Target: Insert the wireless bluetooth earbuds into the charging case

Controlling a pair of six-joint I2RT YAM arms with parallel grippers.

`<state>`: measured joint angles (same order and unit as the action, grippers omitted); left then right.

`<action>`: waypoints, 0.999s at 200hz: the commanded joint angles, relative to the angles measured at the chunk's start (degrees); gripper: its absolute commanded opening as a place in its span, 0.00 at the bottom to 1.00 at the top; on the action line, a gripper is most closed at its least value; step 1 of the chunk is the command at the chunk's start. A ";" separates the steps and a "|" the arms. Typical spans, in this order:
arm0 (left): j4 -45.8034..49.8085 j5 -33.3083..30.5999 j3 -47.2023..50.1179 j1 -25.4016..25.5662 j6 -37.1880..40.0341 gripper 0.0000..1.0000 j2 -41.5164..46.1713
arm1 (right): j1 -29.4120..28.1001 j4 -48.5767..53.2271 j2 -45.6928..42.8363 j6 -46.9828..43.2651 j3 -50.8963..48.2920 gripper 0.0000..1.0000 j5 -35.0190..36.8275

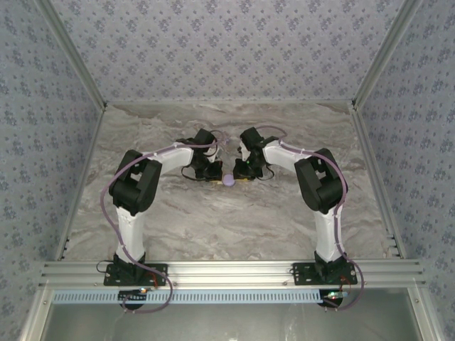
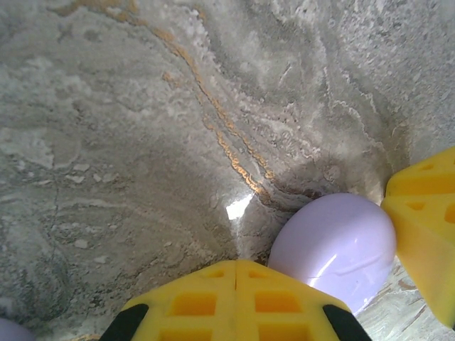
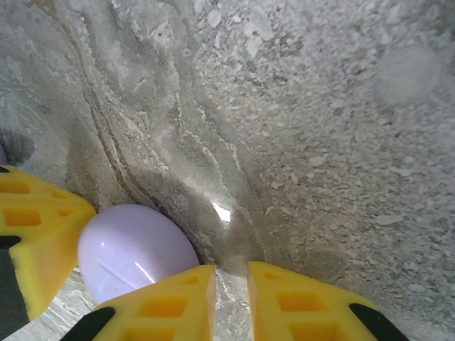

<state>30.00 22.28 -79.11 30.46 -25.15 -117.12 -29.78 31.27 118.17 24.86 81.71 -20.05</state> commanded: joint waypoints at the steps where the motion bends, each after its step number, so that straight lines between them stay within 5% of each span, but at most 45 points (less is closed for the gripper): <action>1: 1.45 -0.99 0.67 0.48 -0.73 0.03 1.42 | -0.19 2.55 0.21 -0.02 1.23 0.20 2.52; 55: -1.60 -3.18 3.92 -0.04 -1.82 0.16 6.39 | 1.19 -0.05 -3.65 0.18 -1.70 0.23 0.01; 134: -15.11 9.43 10.69 -3.53 -8.15 0.29 8.00 | 2.35 -7.87 -6.73 3.53 -6.84 0.30 -8.50; 200: -19.36 12.86 12.49 -4.36 -10.21 0.32 7.48 | 2.27 -8.28 -5.29 3.35 -6.75 0.31 -10.44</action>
<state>13.34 31.94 -66.89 26.15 -34.20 -110.87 -27.73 23.07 113.14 27.51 75.57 -28.97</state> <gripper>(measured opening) 0.314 0.311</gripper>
